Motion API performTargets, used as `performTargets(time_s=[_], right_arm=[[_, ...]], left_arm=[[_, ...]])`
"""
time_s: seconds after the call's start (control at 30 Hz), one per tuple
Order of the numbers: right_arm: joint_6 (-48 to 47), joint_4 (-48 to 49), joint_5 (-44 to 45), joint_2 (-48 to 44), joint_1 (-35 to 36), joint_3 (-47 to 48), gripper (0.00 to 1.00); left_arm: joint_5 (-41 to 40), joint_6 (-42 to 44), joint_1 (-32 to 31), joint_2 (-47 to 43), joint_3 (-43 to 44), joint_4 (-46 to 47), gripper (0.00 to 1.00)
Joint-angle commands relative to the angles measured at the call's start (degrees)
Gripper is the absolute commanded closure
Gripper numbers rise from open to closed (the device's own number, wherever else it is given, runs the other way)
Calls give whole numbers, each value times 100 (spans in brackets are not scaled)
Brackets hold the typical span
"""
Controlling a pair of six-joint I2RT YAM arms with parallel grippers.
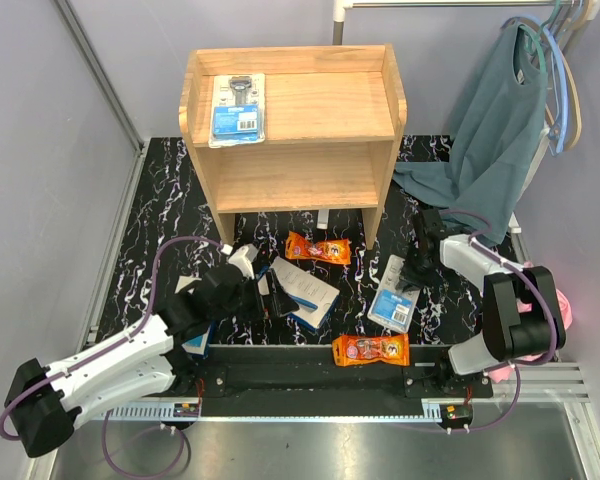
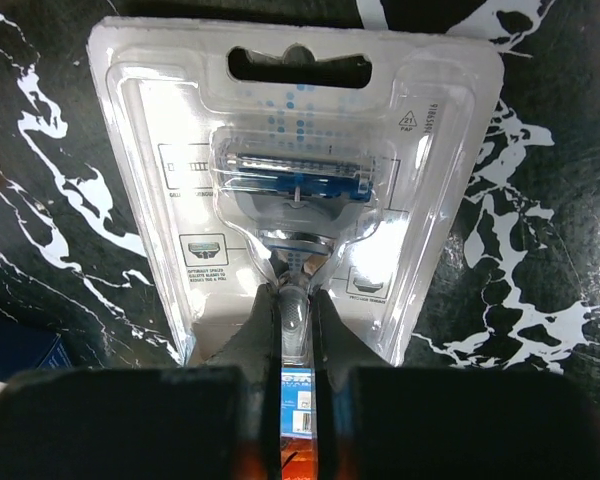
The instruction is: Place and organize the shaving razors onto the shelf
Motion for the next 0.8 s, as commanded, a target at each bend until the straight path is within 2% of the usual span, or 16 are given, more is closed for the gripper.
performTargets(time_s=[0.0,0.33,0.63,0.77], right_arm=[[78,-71,34,-342,-2,-41,99],[-9,-492,324,-1501,6,310,100],[34,-1310,-27,-2258,33,1092,100],[253,-1503,-71,-2566,321,1339,100]], left_arm=[[-45,-20,-50,-116,136,166,1],[-63,226,-130,-186,434,148,1],[-72,515,-367,-300,680,297,1],[-89,621,-560,-186,830,438,1]])
